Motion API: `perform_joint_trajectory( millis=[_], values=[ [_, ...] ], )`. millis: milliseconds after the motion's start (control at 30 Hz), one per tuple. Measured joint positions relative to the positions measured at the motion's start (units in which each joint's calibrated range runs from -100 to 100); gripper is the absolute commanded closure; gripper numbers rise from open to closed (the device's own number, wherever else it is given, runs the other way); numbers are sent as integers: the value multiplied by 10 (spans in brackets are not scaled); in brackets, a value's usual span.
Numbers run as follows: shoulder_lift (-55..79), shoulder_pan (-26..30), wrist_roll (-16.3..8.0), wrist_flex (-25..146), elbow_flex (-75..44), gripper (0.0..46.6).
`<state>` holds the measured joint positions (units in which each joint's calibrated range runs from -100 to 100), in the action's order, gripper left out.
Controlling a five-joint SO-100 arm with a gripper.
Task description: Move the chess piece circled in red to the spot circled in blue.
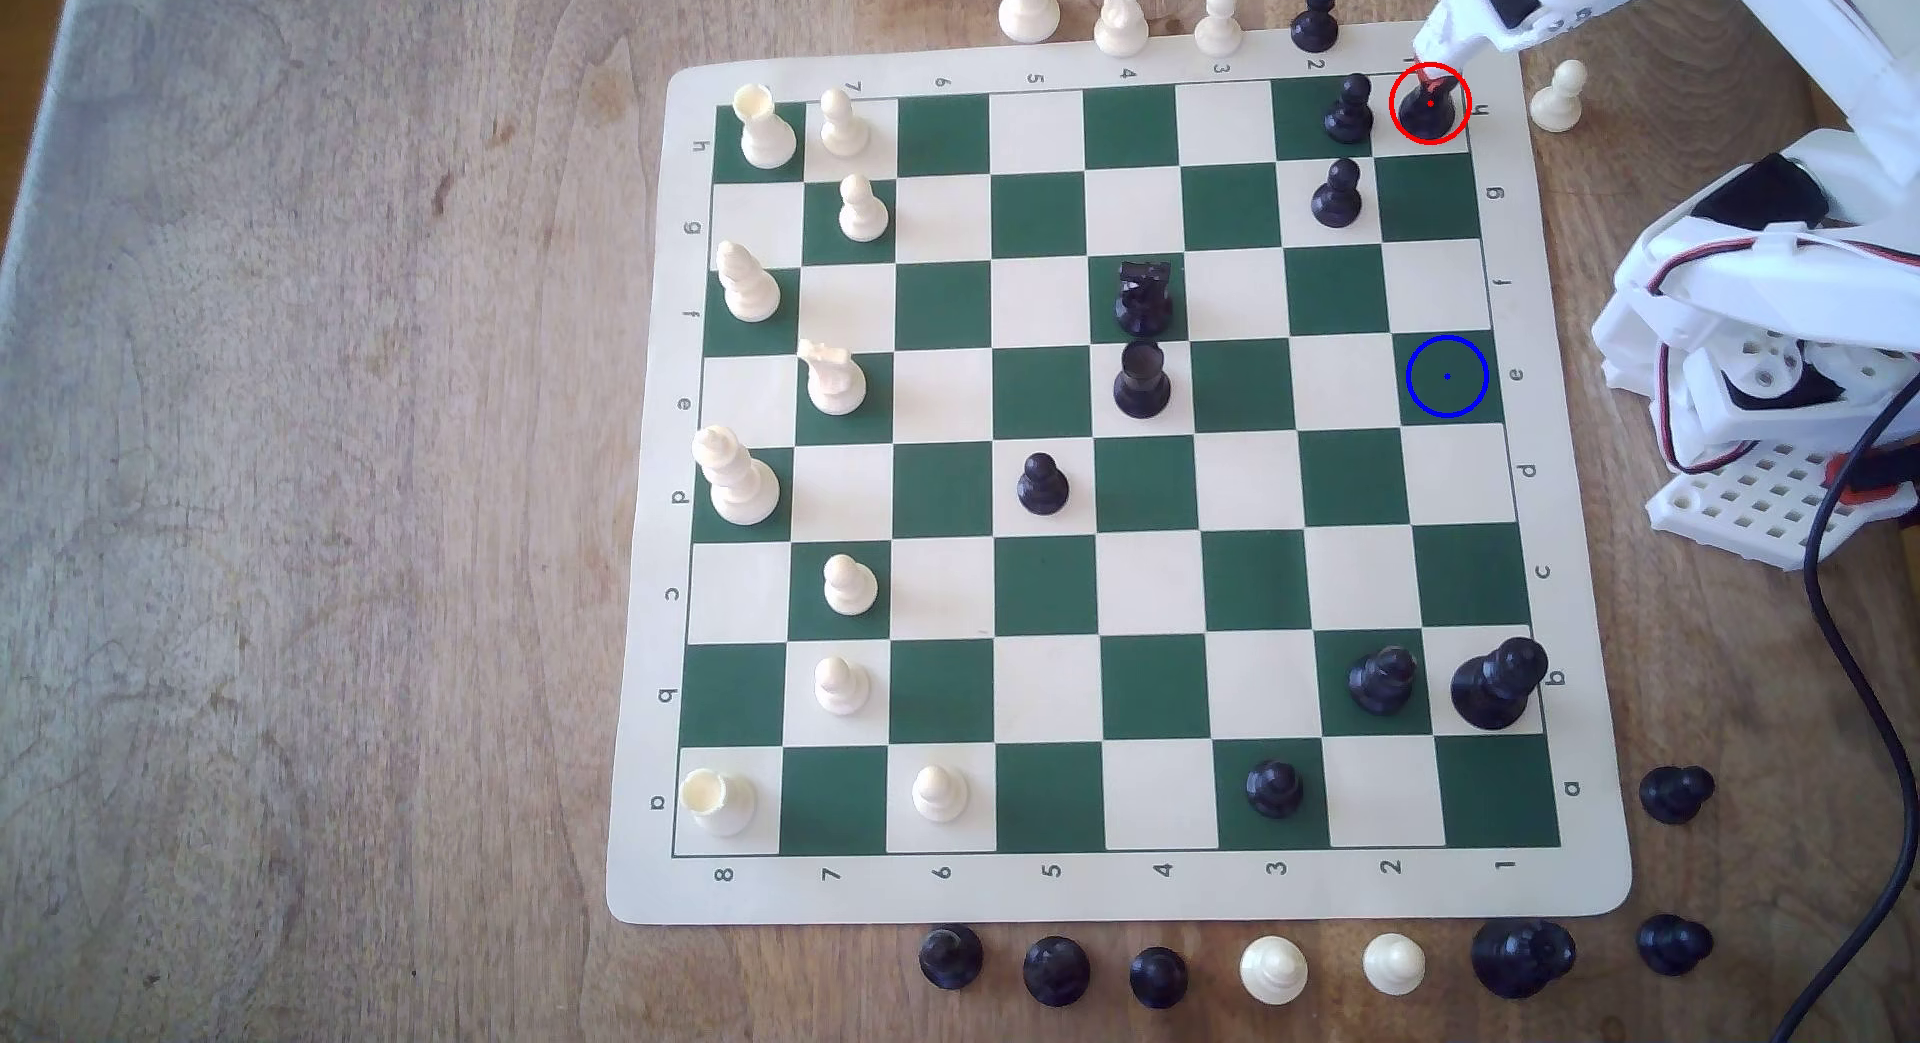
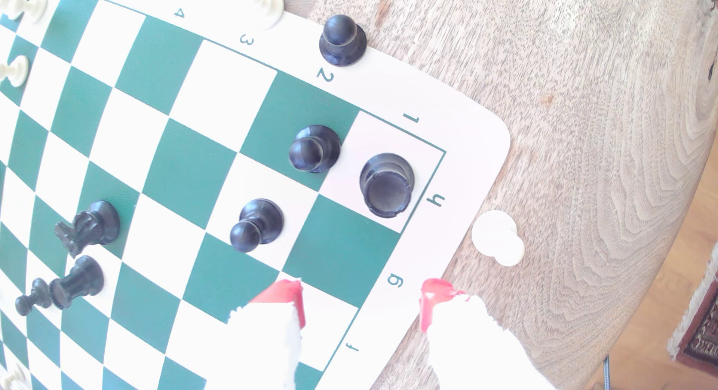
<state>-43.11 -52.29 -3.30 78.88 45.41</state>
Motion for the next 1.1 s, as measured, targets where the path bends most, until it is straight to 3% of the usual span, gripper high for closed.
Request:
perform_joint_trajectory(
  millis=[267, 1100],
  values=[
    [59, -24, 15, -37, 0, 317],
    [166, -10, 14, -131, 51, 322]
  ],
)
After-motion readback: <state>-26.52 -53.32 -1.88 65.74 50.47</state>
